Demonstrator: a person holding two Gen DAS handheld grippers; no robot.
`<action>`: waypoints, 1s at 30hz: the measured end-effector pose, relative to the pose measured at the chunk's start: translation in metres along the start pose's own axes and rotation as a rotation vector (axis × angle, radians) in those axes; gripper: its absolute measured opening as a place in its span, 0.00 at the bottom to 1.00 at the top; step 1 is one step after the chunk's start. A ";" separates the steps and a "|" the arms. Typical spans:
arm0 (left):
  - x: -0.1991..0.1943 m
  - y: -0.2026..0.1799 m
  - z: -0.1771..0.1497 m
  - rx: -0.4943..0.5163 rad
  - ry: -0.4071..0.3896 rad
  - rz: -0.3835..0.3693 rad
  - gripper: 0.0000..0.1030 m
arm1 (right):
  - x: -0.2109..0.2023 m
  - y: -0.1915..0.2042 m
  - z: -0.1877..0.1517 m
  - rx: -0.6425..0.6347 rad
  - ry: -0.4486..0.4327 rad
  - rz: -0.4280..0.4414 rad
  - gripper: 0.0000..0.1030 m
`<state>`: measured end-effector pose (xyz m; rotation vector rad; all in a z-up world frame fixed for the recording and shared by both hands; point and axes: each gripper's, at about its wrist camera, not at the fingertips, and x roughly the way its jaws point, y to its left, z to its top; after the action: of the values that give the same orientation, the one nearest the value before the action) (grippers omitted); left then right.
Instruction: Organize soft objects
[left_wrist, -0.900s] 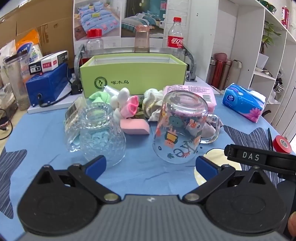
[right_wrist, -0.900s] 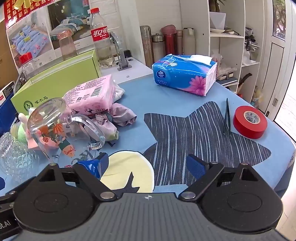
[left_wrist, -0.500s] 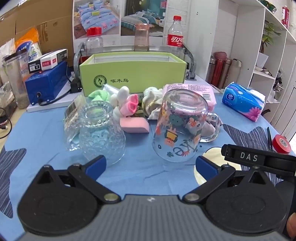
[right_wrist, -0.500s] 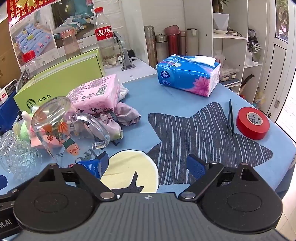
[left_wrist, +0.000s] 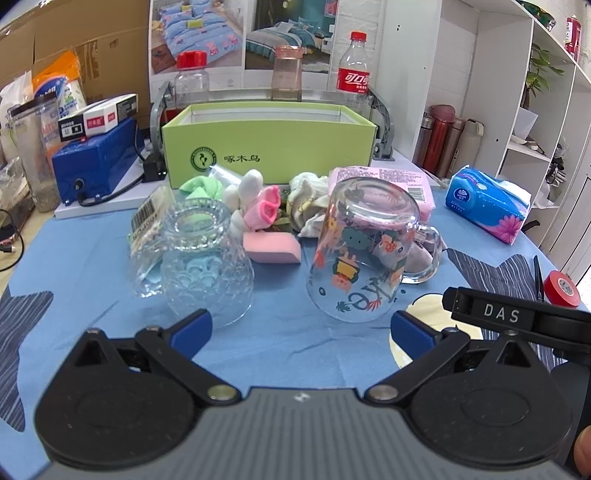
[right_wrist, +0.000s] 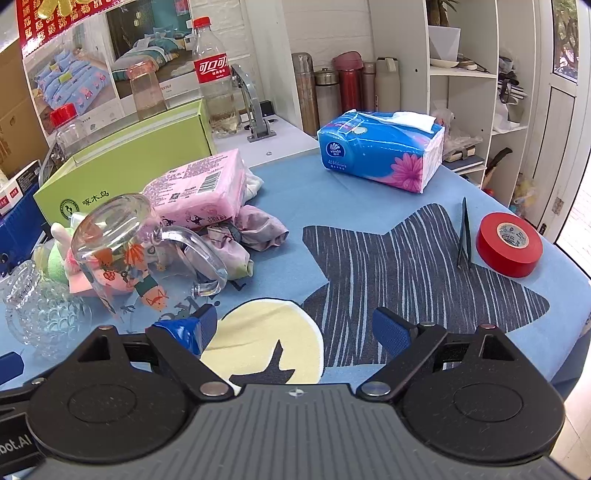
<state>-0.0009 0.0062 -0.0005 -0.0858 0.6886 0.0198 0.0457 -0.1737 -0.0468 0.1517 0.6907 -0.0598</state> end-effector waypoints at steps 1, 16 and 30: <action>0.000 0.000 0.000 0.000 0.000 0.000 1.00 | 0.000 0.000 0.000 -0.001 0.000 0.000 0.76; -0.001 -0.001 0.000 0.005 0.005 -0.006 1.00 | -0.001 0.005 -0.001 -0.014 0.004 0.009 0.76; 0.001 -0.001 0.000 0.006 0.012 -0.011 1.00 | 0.000 0.005 -0.001 -0.012 0.006 0.016 0.76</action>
<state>-0.0007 0.0051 -0.0011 -0.0846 0.7003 0.0066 0.0451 -0.1691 -0.0472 0.1456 0.6956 -0.0402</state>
